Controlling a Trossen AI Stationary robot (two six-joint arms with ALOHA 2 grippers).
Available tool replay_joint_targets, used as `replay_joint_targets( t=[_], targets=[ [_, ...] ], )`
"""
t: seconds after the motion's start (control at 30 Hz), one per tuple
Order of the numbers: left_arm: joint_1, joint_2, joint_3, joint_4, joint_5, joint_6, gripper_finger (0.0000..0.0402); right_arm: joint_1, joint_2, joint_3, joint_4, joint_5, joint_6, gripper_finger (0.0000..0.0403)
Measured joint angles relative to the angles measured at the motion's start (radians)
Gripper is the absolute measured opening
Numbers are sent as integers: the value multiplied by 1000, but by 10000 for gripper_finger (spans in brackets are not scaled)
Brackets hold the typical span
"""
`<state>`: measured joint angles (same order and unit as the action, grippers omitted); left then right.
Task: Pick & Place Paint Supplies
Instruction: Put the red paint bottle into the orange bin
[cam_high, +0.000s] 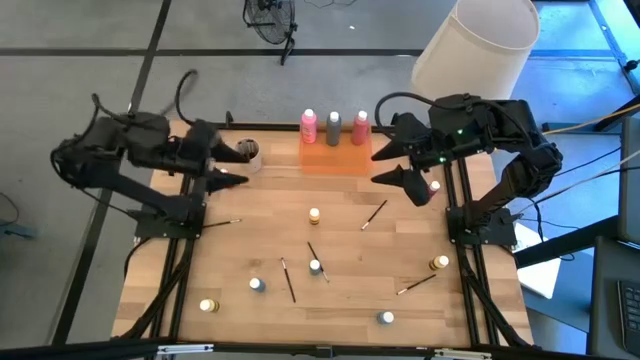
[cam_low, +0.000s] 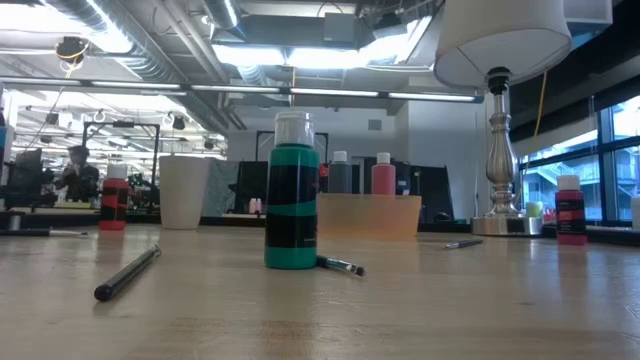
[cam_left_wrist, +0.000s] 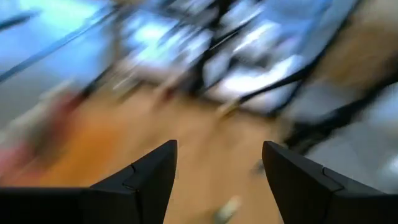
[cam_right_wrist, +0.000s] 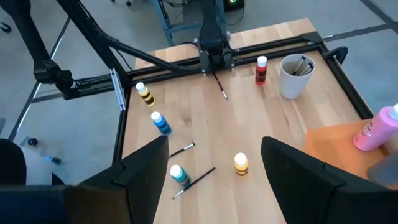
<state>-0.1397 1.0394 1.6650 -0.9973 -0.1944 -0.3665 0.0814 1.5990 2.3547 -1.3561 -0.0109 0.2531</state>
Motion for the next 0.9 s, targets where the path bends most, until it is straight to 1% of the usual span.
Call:
replay_joint_targets(
  t=[0.07,0.1,0.13,0.2,0.23,0.33,0.37,0.43,0.5,0.57,0.6,0.73,0.9],
  targets=[
    [-21,34,67,-234,-140,-92,232,0,0,0,-7,0,0,261],
    [-26,50,90,-331,-189,-148,232,0,0,0,-9,0,-3,261],
    [-28,65,104,-414,-226,-207,232,0,0,0,-10,0,-9,261],
    [-28,87,110,-551,-260,-312,232,0,0,0,-9,3,-28,261],
    [-28,97,107,-588,-261,-356,232,0,0,0,-9,3,-35,261],
    [-27,106,61,-555,-231,-399,232,0,0,0,-8,11,-52,261],
    [-25,117,57,-557,-220,-437,232,0,0,0,-6,25,-53,261],
    [6,142,47,-576,-144,-552,232,0,0,0,-6,59,-53,261],
    [63,162,26,-571,-72,-600,232,0,0,0,-6,83,-52,261],
    [105,177,10,-572,-46,-602,232,0,0,0,-6,89,-53,261],
    [125,177,-8,-571,-30,-578,232,0,0,0,-6,89,-52,262],
    [255,183,-65,-571,11,-434,232,0,3,1,-6,89,-47,262],
    [420,163,-146,-573,87,-256,232,0,6,1,-14,88,-21,262]
  ],
)
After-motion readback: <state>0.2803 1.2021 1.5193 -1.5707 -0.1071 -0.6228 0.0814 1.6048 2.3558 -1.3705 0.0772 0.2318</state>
